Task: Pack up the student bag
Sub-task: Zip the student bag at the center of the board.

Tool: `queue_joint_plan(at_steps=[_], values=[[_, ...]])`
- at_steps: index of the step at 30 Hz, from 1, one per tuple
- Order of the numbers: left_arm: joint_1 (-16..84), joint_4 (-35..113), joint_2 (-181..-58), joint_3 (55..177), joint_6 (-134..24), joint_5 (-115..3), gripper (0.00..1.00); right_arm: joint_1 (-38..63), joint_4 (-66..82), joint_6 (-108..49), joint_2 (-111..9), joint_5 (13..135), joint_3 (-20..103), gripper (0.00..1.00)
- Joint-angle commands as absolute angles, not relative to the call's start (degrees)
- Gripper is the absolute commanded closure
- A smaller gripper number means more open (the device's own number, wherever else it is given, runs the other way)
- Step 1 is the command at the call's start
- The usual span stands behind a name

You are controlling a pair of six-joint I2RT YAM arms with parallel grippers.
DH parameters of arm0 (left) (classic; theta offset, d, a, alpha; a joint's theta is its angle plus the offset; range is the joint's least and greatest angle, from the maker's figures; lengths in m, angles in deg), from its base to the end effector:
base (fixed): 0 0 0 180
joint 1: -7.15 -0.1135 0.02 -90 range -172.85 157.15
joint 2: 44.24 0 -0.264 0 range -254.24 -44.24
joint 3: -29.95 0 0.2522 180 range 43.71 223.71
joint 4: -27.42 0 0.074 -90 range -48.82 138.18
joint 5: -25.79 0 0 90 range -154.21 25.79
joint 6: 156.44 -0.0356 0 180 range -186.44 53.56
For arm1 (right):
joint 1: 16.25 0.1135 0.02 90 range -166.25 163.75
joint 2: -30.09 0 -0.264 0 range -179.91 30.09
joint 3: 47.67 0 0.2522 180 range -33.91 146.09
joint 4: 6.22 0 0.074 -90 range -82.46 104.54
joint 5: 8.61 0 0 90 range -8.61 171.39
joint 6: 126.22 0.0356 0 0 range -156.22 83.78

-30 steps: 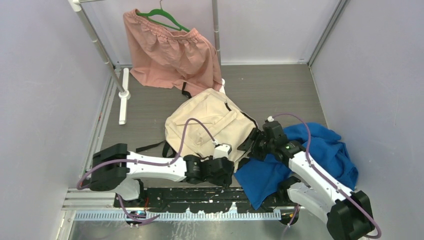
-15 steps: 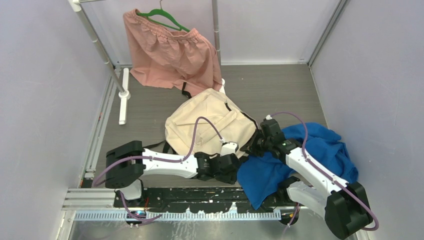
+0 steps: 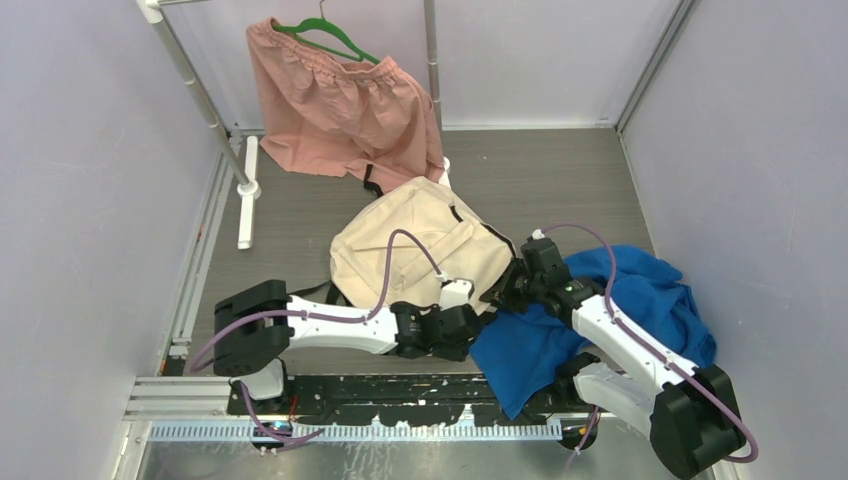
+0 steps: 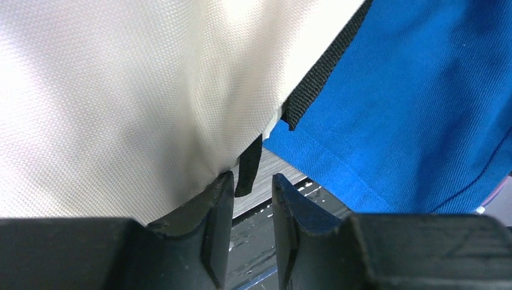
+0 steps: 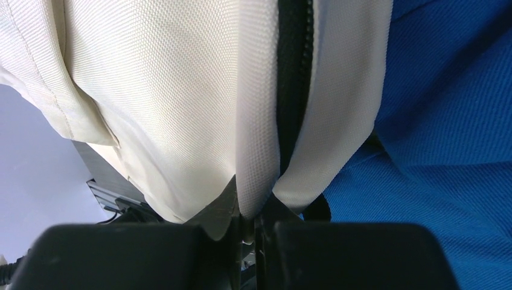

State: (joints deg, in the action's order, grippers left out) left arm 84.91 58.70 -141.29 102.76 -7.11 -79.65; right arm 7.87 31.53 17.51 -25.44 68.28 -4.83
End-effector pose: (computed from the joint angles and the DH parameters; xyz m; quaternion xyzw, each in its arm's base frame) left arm 0.0821 -0.3339 0.1827 0.1123 0.9406 -0.2264 0.2268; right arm 0.1663 0.0833 0.1920 0.2015 0.9137 0.2948 0.1941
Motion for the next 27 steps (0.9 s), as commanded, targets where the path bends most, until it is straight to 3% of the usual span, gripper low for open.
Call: queue_joint_plan(at_steps=[1,4,5,16,27], values=[[83.8,59.3,-141.2,104.4,-6.6,-84.8,0.72,7.9,27.9,18.1,-23.3,68.5,-2.1,0.96],[83.5,59.5,-141.3,104.7,-6.7,-85.4,0.99,8.0,28.2,18.1,-23.1,68.7,-2.1,0.97],[83.5,60.1,-140.8,104.9,-6.7,-85.6,1.00,7.9,28.5,18.0,-23.1,69.0,-2.1,0.97],[83.5,63.6,-126.1,94.0,-3.6,-84.0,1.00,5.3,34.9,14.6,-19.6,75.0,0.8,0.99],[83.5,75.0,-106.9,84.5,0.3,-88.1,1.00,-4.2,36.0,11.0,-20.7,70.2,1.8,0.99]])
